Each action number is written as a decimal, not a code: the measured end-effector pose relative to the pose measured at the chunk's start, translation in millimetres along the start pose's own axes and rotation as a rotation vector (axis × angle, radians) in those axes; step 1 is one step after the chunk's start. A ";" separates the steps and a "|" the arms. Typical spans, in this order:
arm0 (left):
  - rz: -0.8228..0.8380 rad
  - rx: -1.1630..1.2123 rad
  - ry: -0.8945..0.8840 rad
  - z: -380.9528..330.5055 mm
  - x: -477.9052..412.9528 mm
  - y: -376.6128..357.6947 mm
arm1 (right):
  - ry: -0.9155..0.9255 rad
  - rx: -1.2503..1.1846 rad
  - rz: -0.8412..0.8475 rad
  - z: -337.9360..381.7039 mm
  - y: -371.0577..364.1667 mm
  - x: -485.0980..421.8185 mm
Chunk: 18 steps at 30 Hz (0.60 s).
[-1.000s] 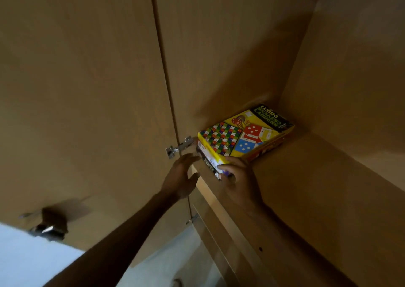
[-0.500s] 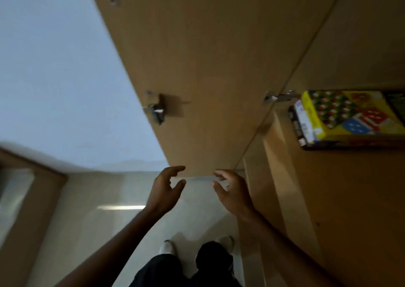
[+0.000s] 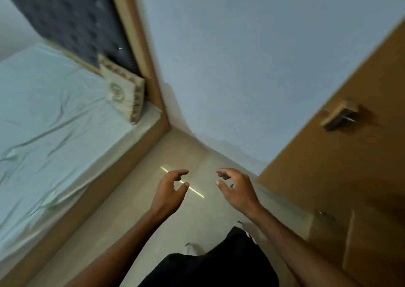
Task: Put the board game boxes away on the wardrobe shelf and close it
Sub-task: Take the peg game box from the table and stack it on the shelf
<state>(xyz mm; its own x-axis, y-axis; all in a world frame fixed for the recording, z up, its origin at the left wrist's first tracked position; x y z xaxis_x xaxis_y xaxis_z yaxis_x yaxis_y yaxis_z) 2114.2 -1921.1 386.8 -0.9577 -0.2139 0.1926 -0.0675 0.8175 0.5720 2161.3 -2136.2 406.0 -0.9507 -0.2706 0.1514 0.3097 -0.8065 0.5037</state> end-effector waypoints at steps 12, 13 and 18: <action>-0.580 0.126 0.473 173.0 68.4 207.8 | 0.407 0.201 0.674 180.8 -280.0 -104.2; -0.634 0.150 0.524 186.6 77.6 221.7 | 0.436 0.227 0.736 194.7 -305.6 -107.1; -0.882 0.270 0.732 230.1 132.0 268.1 | 0.633 0.304 1.006 256.5 -406.0 -98.6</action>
<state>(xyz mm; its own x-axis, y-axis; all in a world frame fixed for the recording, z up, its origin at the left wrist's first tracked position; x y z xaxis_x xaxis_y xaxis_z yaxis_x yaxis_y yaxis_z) 1905.3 -1607.1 382.1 -0.1670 -0.9464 0.2764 -0.7677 0.3007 0.5658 2125.7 -1647.3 404.7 -0.0889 -0.9776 0.1907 0.8051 0.0422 0.5916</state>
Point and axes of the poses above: each hand's wrist, its own x-axis away from the middle knuckle, its own y-axis out of the back of the hand, z = x × y, the point moved 7 cm from there along -x, towards the middle knuckle, and after that the axes turned 4 degrees about -x, right-handed, at the moved point
